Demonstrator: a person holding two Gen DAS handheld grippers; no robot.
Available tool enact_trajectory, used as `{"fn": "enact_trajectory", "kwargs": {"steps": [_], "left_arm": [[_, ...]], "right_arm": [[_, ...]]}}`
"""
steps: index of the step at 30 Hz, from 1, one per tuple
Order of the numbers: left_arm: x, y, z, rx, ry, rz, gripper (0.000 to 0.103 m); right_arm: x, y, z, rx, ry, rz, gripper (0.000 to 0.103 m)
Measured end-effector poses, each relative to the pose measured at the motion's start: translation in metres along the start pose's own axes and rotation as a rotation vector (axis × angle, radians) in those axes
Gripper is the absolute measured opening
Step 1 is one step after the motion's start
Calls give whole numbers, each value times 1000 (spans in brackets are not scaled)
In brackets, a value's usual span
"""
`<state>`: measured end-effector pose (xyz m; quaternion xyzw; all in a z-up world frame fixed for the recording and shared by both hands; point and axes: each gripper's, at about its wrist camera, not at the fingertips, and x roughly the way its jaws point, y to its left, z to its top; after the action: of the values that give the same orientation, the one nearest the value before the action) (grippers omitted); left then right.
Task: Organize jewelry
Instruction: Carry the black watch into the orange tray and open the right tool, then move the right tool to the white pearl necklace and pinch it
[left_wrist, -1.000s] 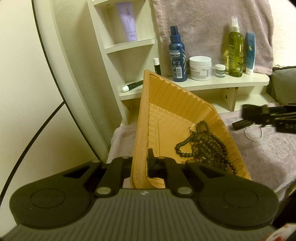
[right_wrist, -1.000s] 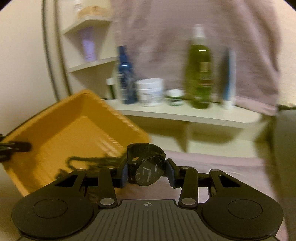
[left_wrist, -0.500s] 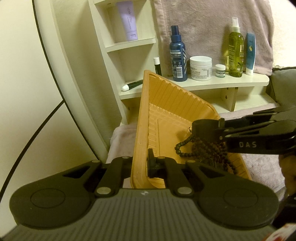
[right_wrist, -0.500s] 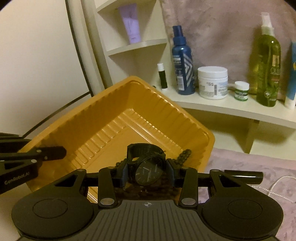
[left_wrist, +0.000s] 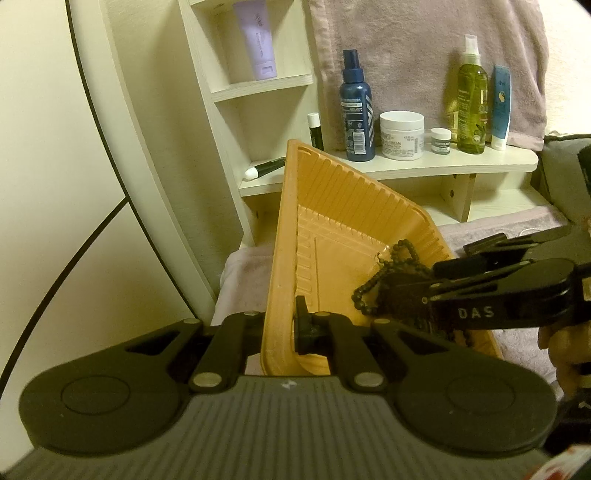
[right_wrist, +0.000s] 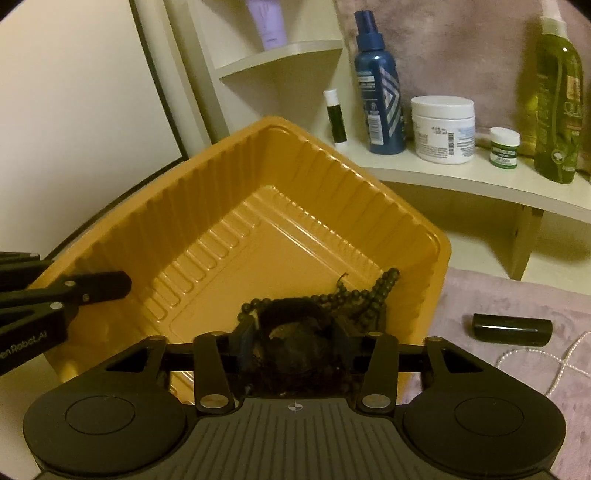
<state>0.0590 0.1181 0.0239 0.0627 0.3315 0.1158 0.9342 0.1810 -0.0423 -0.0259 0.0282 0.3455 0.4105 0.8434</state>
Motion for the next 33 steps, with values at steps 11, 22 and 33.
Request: {"fn": "enact_trajectory", "kwargs": {"steps": [11, 22, 33], "left_arm": [[0, 0, 0, 1, -1, 0, 6], [-1, 1, 1, -1, -3, 0, 6], [-2, -1, 2, 9, -4, 3, 6]], "right_arm": [[-33, -14, -3, 28, -88, -53, 65], [-82, -87, -40, 160, -94, -297, 65], [-114, -134, -76, 234, -87, -412, 65]]}}
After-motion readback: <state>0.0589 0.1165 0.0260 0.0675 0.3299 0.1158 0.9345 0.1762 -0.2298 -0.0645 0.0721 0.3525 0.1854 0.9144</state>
